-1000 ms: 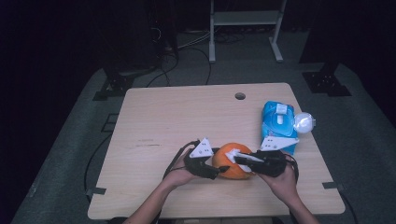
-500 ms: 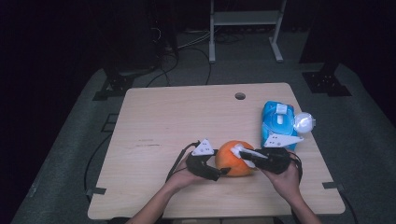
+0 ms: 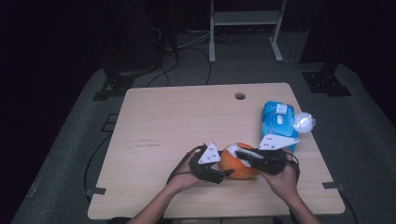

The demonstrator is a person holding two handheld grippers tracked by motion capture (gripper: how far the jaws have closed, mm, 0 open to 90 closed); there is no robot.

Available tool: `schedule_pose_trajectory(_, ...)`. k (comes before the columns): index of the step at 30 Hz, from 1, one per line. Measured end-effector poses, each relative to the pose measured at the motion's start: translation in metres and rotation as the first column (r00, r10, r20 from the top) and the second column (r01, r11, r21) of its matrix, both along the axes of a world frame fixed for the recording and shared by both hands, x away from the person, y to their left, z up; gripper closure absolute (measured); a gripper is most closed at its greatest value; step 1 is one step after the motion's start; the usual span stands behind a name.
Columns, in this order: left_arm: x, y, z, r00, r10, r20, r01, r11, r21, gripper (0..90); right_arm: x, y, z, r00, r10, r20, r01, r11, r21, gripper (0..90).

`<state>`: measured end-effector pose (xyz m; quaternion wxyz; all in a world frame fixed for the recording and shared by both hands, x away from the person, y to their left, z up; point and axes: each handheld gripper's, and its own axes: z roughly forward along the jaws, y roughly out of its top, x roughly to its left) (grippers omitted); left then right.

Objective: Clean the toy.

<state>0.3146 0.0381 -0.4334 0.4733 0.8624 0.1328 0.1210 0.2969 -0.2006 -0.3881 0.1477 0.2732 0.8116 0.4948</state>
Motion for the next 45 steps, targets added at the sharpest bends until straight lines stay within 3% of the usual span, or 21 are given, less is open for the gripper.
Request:
schedule_pose_trajectory(3, 0.003, 0.0, -0.001, 0.9996, 0.011, -0.027, -0.012, 0.9997, -0.022, 27.2, 0.005, -0.011, -0.004, 0.9994, -0.029, -0.021, 0.029, 0.999, 0.013, 80.5)
schedule_pose_trajectory(4, 0.006, 0.0, -0.004, 0.9967, 0.01, -0.08, -0.015, 0.9982, -0.058, 17.8, 0.009, -0.017, -0.008, 0.9978, -0.034, -0.057, 0.037, 0.999, 0.038, 80.5)
schedule_pose_trajectory(5, 0.006, 0.0, -0.004, 0.9967, 0.01, -0.08, -0.015, 0.9982, -0.058, 12.0, 0.009, -0.017, -0.008, 0.9978, -0.034, -0.057, 0.037, 0.999, 0.038, 80.5)
schedule_pose_trajectory(6, 0.008, -0.001, -0.007, 0.9924, 0.027, -0.12, -0.038, 0.9951, -0.091, 8.5, 0.01, -0.016, -0.011, 0.9976, -0.027, -0.063, 0.029, 0.999, 0.039, 80.5)
schedule_pose_trajectory(8, 0.008, -0.001, -0.008, 0.9909, 0.04, -0.129, -0.053, 0.9939, -0.097, 11.6, 0.008, -0.012, -0.011, 0.998, -0.02, -0.059, 0.022, 0.999, 0.027, 80.4)
schedule_pose_trajectory(9, 0.008, -0.001, -0.008, 0.9909, 0.04, -0.129, -0.053, 0.9939, -0.097, 18.4, 0.008, -0.012, -0.011, 0.998, -0.02, -0.059, 0.022, 0.999, 0.027, 80.4)
schedule_pose_trajectory(12, 0.006, 0.0, -0.003, 0.9937, 0.049, -0.101, -0.059, 0.9934, -0.099, 27.2, 0.003, -0.007, -0.007, 0.9996, -0.007, -0.028, 0.007, 1.0, 0.016, 80.5)
schedule_pose_trajectory(15, 0.005, -0.001, 0.0, 0.9956, 0.043, -0.084, -0.05, 0.9944, -0.093, 29.0, -0.003, 0.001, -0.004, 0.9996, 0.022, -0.017, -0.022, 1.0, 0.005, 80.5)
schedule_pose_trajectory(16, 0.0, -0.005, 0.003, 0.9988, 0.034, -0.034, -0.036, 0.9971, -0.067, 29.5, -0.008, 0.012, -0.004, 0.9982, 0.059, -0.008, -0.059, 0.998, -0.011, 80.4)
schedule_pose_trajectory(17, 0.0, -0.005, 0.003, 0.9988, 0.034, -0.034, -0.036, 0.9971, -0.067, 29.7, -0.008, 0.012, -0.004, 0.9982, 0.059, -0.008, -0.059, 0.998, -0.011, 80.4)
schedule_pose_trajectory(18, -0.003, -0.007, 0.004, 0.9997, 0.022, -0.007, -0.023, 0.9985, -0.049, 29.9, -0.014, 0.027, -0.006, 0.9953, 0.096, -0.005, -0.096, 0.995, -0.039, 80.5)
schedule_pose_trajectory(20, -0.008, -0.01, 0.004, 0.9993, 0.011, 0.037, -0.01, 0.9996, -0.024, 29.9, -0.015, 0.032, -0.006, 0.9951, 0.098, 0.004, -0.098, 0.994, -0.051, 80.6)
schedule_pose_trajectory(25, -0.008, -0.009, 0.003, 0.9987, -0.009, 0.051, 0.01, 0.9998, -0.017, 30.0, -0.01, 0.018, -0.001, 0.9991, 0.04, 0.014, -0.04, 0.999, -0.032, 80.7)
schedule_pose_trajectory(28, -0.005, -0.005, 0.0, 0.9989, -0.016, 0.044, 0.017, 0.9998, -0.013, 29.7, 0.0, -0.004, -0.003, 0.9997, -0.02, -0.011, 0.019, 1.0, -0.001, 80.6)
schedule_pose_trajectory(32, -0.005, -0.005, 0.001, 0.9993, -0.018, 0.034, 0.019, 0.9996, -0.021, 29.8, 0.003, -0.016, -0.006, 0.998, -0.051, -0.036, 0.051, 0.999, 0.018, 80.7)
schedule_pose_trajectory(35, -0.005, -0.007, 0.002, 0.999, -0.018, 0.041, 0.019, 0.9997, -0.017, 29.8, -0.001, -0.011, -0.004, 0.999, -0.039, -0.022, 0.039, 0.999, 0.003, 80.6)
schedule_pose_trajectory(37, -0.006, -0.007, 0.002, 0.9988, -0.018, 0.047, 0.019, 0.9997, -0.013, 30.0, -0.006, 0.0, -0.003, 0.9998, 0.005, -0.019, -0.005, 1.0, 0.006, 80.6)
schedule_pose_trajectory(38, -0.008, -0.008, 0.002, 0.9979, -0.025, 0.06, 0.025, 0.9997, -0.003, 30.0, -0.01, 0.014, -0.004, 0.9988, 0.048, -0.01, -0.048, 0.999, -0.017, 80.6)
schedule_pose_trajectory(40, -0.008, -0.007, 0.002, 0.9975, -0.028, 0.065, 0.028, 0.9996, 0.004, 30.0, -0.014, 0.023, -0.004, 0.9975, 0.069, 0.011, -0.069, 0.997, -0.044, 80.6)
schedule_pose_trajectory(42, -0.007, -0.006, 0.002, 0.9978, -0.029, 0.061, 0.029, 0.9996, 0.0, 30.3, -0.013, 0.02, -0.002, 0.998, 0.055, 0.031, -0.054, 0.997, -0.053, 80.6)
schedule_pose_trajectory(45, -0.005, -0.004, 0.0, 0.998, -0.031, 0.056, 0.031, 0.9995, 0.003, 30.4, -0.007, 0.009, -0.001, 0.9997, 0.02, 0.017, -0.019, 0.999, -0.028, 80.6)
